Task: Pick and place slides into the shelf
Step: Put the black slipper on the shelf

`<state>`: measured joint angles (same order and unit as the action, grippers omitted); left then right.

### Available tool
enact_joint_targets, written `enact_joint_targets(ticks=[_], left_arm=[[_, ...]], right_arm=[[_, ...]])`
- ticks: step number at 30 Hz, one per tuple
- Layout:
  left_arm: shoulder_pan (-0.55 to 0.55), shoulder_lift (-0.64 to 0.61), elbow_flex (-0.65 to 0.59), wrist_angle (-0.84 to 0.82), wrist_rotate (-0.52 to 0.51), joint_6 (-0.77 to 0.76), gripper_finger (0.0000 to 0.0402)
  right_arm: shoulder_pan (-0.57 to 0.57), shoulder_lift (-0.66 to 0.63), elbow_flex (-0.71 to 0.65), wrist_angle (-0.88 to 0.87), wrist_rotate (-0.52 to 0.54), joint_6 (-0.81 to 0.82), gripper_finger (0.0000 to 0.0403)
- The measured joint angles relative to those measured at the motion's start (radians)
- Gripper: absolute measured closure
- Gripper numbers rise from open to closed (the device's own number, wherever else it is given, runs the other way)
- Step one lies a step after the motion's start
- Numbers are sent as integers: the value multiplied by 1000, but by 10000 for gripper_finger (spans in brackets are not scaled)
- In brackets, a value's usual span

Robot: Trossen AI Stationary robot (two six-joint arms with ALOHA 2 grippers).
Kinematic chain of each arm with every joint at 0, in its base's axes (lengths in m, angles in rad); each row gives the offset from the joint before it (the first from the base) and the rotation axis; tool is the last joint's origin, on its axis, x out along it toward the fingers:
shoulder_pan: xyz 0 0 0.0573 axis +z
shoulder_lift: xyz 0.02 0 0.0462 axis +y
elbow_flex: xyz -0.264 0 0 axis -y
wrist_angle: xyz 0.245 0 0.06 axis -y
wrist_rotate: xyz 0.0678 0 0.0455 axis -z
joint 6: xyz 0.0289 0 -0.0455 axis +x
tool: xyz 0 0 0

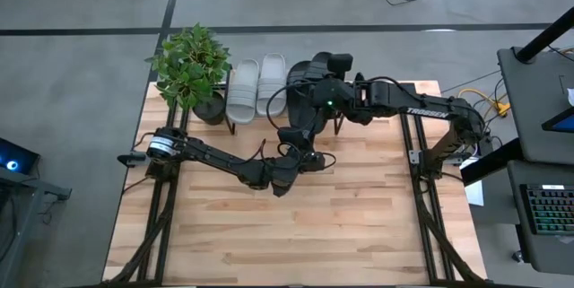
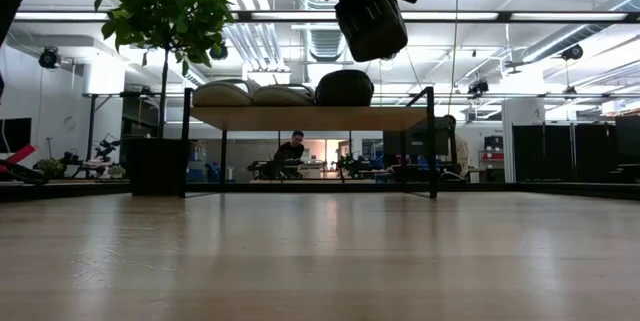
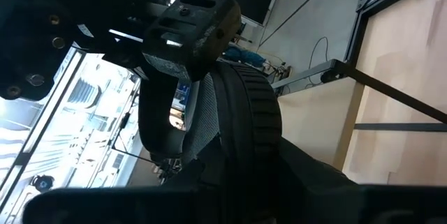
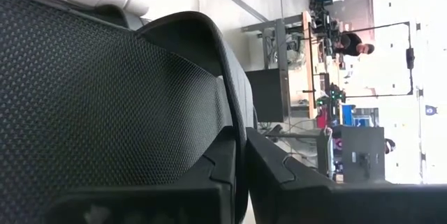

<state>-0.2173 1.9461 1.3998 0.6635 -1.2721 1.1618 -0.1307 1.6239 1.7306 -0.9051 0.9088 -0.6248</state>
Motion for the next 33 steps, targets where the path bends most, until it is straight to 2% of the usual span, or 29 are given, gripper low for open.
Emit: enact_joint_targets(ticks=[3,13,19,22,27,33], left_arm=[[0,0,0,5,5,-2,336],[-2,-2,1,14,3,-75,202],[-10,-2,-1,9,-50,-135,143],[-18,-4,-26,9,-90,-150,131],[-42,-39,-84,7,-25,-189,128],[-90,-134,-153,5,34,-243,128]], right_arm=[[0,-6,0,1,0,-1,392],[-10,-42,-2,1,19,-8,393],[-37,-61,-2,-6,-10,0,394],[-60,-84,-15,0,-62,-1,394],[-112,-143,-73,25,-146,-6,394],[-125,-252,-194,136,-156,-57,394]])
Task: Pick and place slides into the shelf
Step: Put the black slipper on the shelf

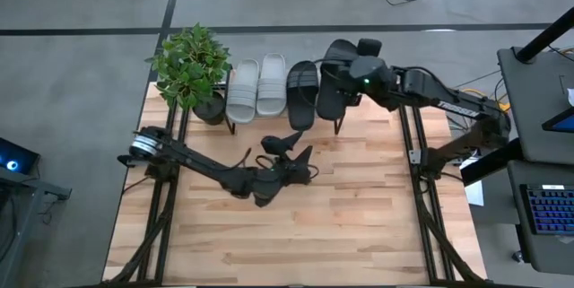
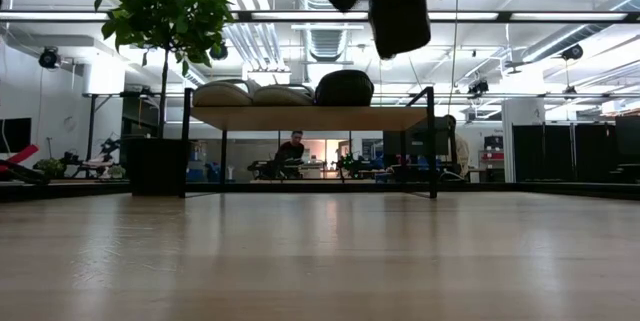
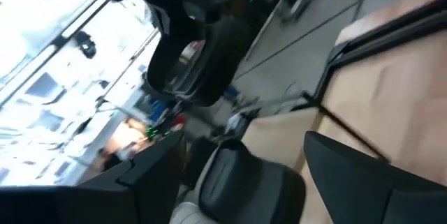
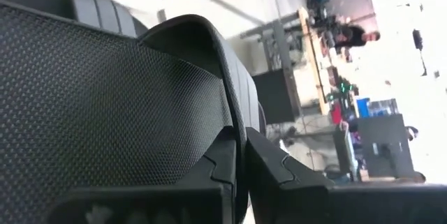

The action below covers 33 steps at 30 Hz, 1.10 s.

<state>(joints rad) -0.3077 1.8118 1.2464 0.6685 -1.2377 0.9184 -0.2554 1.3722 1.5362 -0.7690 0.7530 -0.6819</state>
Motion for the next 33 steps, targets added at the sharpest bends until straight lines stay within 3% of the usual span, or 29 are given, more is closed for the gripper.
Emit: enact_joint_targets(ticks=[5,10,13,20,33], left_arm=[[-35,-156,-119,-66,123,-189,127],[-31,-373,-238,-268,432,-505,127],[-28,-483,-306,-287,594,-615,127],[-31,-605,-399,-273,611,-653,127],[-34,-595,-404,-275,614,-651,127]], right_arm=[[1,-107,-124,103,-116,-20,394],[-1,-217,-301,296,-192,-81,394],[-1,-267,-402,429,-283,-95,394],[-15,-301,-608,740,-322,-150,394],[-198,-283,-793,1074,-538,-10,394]])
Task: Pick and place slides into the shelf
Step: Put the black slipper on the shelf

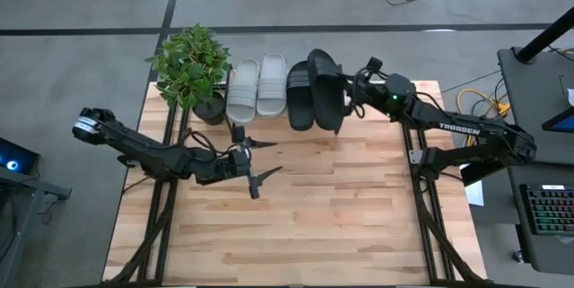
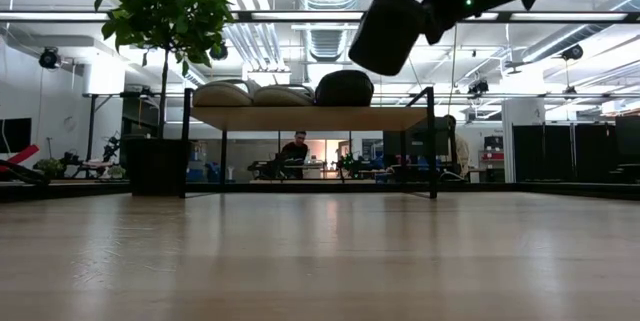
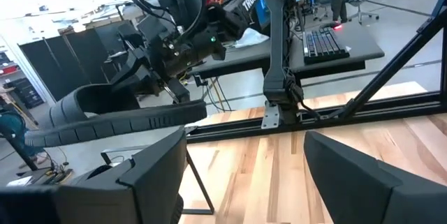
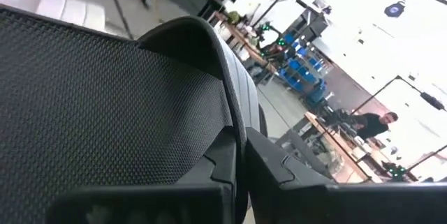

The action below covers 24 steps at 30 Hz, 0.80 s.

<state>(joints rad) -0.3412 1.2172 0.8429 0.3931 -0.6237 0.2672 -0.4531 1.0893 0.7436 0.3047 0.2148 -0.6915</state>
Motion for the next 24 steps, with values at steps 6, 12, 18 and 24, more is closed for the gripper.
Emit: enact_joint_targets(ticks=[6,12,18,24], left_arm=[[0,-4,0,3,-3,0,127],[1,-4,0,1,-7,1,127],[1,-4,0,0,-10,1,127],[0,-3,0,-1,-10,1,127]], right_arm=[[-48,1,-42,57,-30,68,394],[-74,50,-108,157,-39,90,394],[-103,110,-127,214,-40,116,394],[-128,166,-127,228,-46,119,394]])
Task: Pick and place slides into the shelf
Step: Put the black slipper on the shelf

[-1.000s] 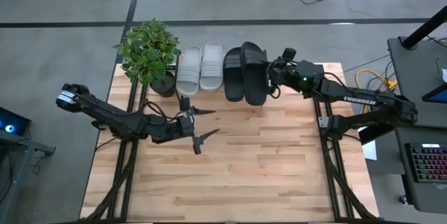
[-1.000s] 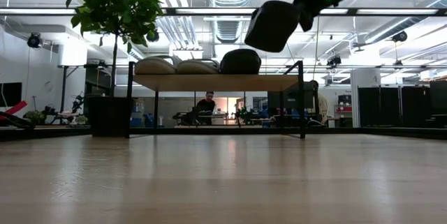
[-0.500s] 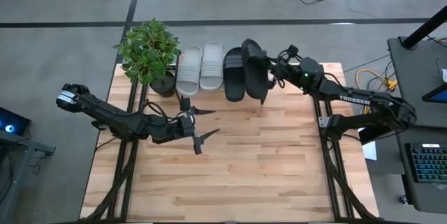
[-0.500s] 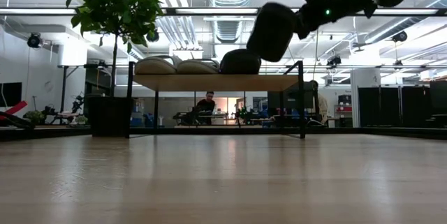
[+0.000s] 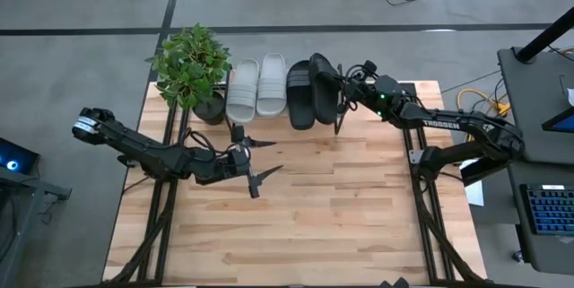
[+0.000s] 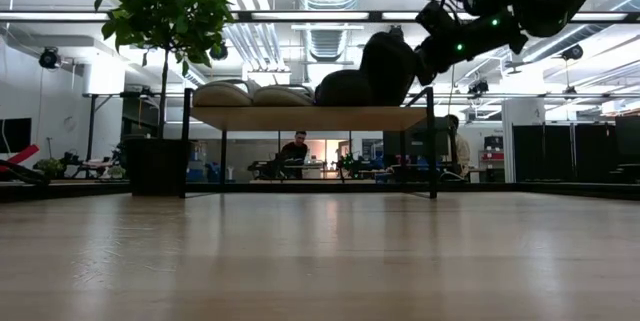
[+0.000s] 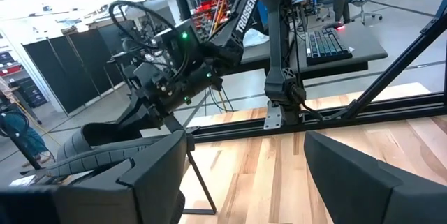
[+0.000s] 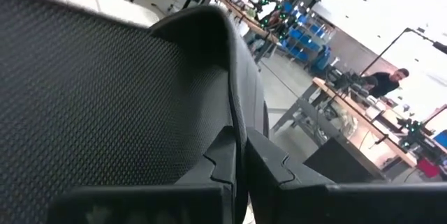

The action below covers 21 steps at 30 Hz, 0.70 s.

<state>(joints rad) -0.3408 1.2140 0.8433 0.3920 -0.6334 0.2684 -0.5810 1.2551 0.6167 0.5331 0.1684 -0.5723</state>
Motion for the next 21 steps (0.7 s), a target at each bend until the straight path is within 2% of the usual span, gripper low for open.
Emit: enact_joint_targets(ticks=[7,21], left_arm=[[0,0,0,-9,-2,0,127],[0,0,0,-12,-3,0,127]], right_arm=[[-2,-5,0,2,12,-12,394],[-1,-120,-38,-14,54,-57,394]])
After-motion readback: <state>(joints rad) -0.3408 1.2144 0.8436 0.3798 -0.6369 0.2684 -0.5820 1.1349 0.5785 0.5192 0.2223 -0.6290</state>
